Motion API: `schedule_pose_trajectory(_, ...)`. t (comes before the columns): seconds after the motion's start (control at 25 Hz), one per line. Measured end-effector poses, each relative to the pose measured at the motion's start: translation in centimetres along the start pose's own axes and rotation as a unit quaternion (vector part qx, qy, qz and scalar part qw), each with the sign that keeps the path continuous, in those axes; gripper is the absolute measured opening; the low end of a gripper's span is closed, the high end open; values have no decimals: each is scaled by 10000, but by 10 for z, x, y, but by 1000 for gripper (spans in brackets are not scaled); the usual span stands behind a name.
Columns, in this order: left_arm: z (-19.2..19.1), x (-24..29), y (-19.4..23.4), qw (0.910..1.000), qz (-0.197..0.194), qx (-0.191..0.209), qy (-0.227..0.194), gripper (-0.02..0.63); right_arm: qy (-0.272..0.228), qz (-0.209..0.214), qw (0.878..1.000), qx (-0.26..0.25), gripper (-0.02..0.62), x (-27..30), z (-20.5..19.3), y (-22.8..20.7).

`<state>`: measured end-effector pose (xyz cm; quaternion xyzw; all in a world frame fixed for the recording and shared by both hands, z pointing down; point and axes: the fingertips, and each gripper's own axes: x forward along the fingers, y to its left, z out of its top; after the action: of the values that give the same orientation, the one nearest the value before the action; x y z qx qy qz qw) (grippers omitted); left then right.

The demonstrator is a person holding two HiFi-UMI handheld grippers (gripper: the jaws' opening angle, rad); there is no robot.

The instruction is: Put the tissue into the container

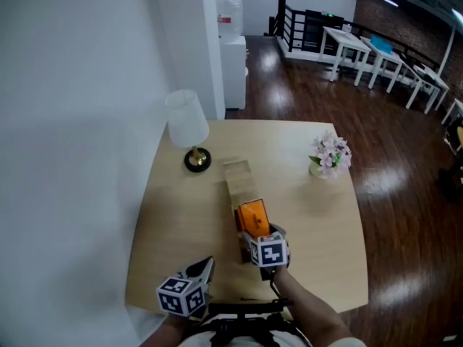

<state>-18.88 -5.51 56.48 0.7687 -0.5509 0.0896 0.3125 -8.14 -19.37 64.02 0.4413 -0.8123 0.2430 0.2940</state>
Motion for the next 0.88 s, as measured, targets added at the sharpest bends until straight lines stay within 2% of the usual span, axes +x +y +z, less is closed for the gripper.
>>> schedule_pose_trajectory(0.16, -3, 3, 2, 10000, -29, -27, 31, -2, 22, 85, 9997, -234, 374, 6, -2, 14)
schedule_pose_trajectory(0.44, -8, 6, -1, 9999, -101, -42, 101, -3, 18, 7, 9997, -226, 373, 7, -4, 17)
schedule_pose_trajectory(0.64, -8, 8, -4, 9998, -118, -25, 133, -3, 77, -33, 9999, 99, 373, 12, -7, 9)
schedule_pose_trajectory(0.88, -10, 9, -6, 9998, -135, -9, 148, -2, 489, 63, 9979, 410, 379, 30, -30, 5)
